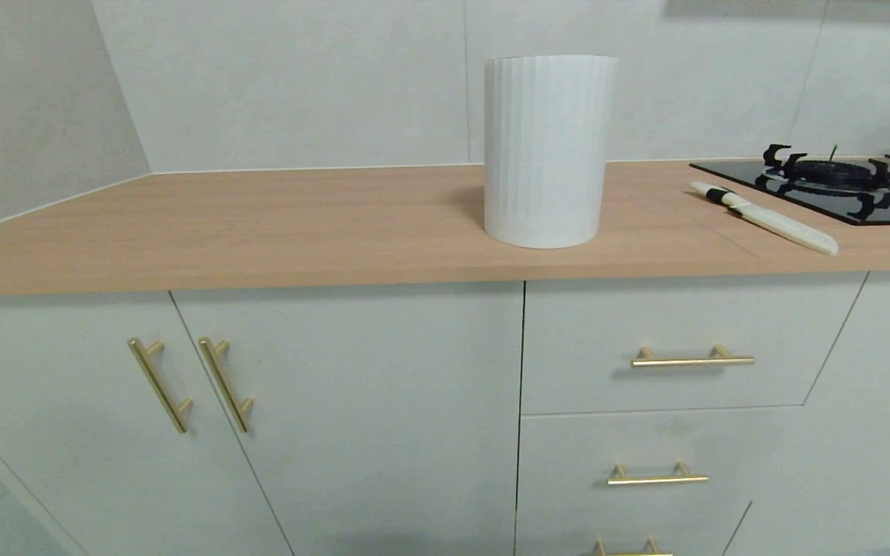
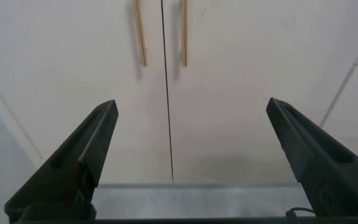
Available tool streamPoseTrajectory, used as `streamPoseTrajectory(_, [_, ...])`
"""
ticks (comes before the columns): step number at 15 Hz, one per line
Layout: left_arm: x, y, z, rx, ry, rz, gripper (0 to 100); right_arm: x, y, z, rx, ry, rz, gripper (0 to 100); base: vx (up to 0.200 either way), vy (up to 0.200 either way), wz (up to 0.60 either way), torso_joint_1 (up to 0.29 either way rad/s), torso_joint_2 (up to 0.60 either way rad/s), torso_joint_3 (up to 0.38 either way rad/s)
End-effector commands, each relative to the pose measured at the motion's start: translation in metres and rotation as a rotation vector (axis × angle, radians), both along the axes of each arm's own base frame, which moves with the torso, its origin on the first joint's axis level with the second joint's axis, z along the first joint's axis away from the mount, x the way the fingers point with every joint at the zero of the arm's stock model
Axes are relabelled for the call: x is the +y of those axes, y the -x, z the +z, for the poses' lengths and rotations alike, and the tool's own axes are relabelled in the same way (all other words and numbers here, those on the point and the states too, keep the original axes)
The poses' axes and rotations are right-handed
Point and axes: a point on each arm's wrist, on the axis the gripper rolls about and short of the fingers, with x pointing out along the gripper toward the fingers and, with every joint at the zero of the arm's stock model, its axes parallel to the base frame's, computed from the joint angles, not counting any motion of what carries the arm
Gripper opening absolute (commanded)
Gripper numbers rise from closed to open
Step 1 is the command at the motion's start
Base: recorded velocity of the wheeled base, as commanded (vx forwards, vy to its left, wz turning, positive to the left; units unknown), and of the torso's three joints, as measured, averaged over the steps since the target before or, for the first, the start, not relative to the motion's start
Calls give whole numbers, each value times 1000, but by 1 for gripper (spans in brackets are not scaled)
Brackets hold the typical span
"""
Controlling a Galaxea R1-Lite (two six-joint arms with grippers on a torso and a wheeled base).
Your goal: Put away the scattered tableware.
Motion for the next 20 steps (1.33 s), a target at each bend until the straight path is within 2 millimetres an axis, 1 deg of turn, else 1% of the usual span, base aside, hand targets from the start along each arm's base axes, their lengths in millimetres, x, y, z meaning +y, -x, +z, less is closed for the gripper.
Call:
streamPoseTrajectory(1, [0,0,0,0,0,1,100,0,0,0,2,-1,1,100,200,0,0,2,2,7])
streamPoseTrajectory(4, [0,0,0,0,0,1,100,0,0,0,2,-1,-1,100,200,0,0,2,2,1])
streamPoseTrajectory(14, [0,0,0,0,0,1,100,0,0,0,2,-1,1,100,0,0,0,0,0,0])
streamPoseTrajectory(20, [0,0,0,0,0,1,100,0,0,0,2,-4,-1,100,0,-200,0,3,2,0])
